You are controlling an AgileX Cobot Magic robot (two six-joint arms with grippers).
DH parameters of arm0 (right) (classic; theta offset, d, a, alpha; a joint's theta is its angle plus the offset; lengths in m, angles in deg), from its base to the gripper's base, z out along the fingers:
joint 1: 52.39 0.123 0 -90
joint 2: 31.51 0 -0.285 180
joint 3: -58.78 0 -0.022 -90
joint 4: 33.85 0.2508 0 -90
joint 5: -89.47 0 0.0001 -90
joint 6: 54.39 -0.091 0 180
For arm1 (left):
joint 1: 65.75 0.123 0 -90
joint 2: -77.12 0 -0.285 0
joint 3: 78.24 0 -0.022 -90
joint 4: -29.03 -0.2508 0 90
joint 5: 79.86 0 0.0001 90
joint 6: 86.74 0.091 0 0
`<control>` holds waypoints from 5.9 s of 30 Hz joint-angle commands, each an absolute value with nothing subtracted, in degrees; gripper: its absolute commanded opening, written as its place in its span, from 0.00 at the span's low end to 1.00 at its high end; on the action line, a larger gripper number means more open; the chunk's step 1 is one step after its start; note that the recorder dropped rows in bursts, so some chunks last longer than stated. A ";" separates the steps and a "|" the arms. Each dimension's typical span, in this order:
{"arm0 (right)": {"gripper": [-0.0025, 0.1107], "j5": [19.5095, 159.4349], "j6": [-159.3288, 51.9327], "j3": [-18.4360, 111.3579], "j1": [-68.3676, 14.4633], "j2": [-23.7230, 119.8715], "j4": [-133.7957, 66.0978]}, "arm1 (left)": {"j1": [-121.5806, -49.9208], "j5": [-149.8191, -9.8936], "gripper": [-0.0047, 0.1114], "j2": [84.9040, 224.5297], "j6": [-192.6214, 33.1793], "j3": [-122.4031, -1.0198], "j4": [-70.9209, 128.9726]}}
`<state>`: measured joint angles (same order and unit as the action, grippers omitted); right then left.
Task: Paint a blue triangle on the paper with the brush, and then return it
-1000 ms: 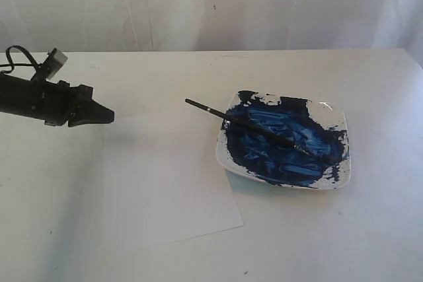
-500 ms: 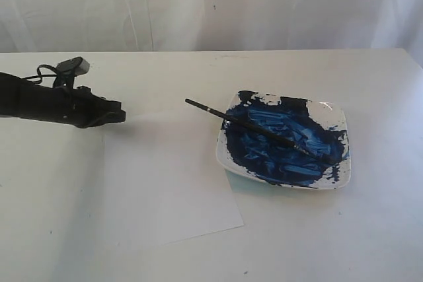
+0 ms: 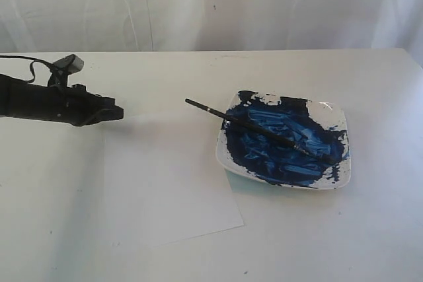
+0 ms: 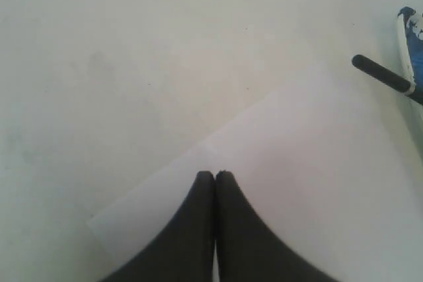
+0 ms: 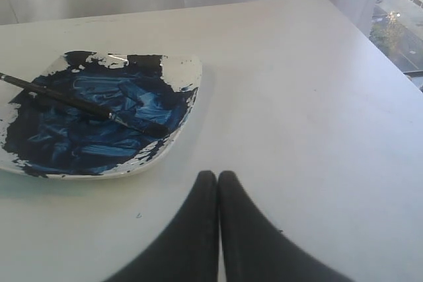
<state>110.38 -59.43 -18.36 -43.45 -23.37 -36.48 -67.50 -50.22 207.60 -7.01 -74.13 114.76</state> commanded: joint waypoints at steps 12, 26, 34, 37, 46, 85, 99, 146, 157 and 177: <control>0.02 109.62 -59.32 -18.44 -43.33 -23.72 -36.64 | -65.86 -37.63 0.04 214.73 -8.79 -79.16 116.23; 0.02 109.62 -59.32 -18.44 -43.33 -23.72 -36.64 | -65.86 -42.48 0.04 216.36 -8.12 -80.42 115.52; 0.02 109.62 -59.32 -18.44 -43.33 -23.72 -36.64 | -65.86 -42.54 0.04 216.25 -3.49 -80.42 113.32; 0.02 109.62 -59.32 -18.44 -43.33 -23.72 -36.64 | -65.86 -42.66 0.04 216.25 -3.49 -80.42 111.10; 0.02 109.62 -59.32 -18.44 -43.33 -23.72 -36.64 | -65.86 -42.78 0.04 216.25 -2.58 -80.42 110.98; 0.02 109.62 -59.32 -18.44 -43.33 -23.72 -36.64 | -65.86 -42.78 0.04 216.25 -1.92 -80.42 111.10; 0.02 109.12 -59.29 -18.44 -43.33 -23.72 -36.64 | -65.86 -42.78 0.04 216.25 -1.92 -80.42 111.10; 0.02 82.30 -76.01 -18.44 -43.33 -23.72 -35.73 | -65.86 -42.78 0.04 216.25 -1.68 -80.42 111.10; 0.02 84.69 -79.21 -18.44 -43.31 -23.72 -35.73 | -65.86 -42.78 0.04 216.25 -1.68 -80.42 111.10; 0.02 94.26 -71.23 -4.07 -43.31 -23.55 -37.05 | -65.86 -42.78 0.04 216.25 -1.68 -80.42 111.10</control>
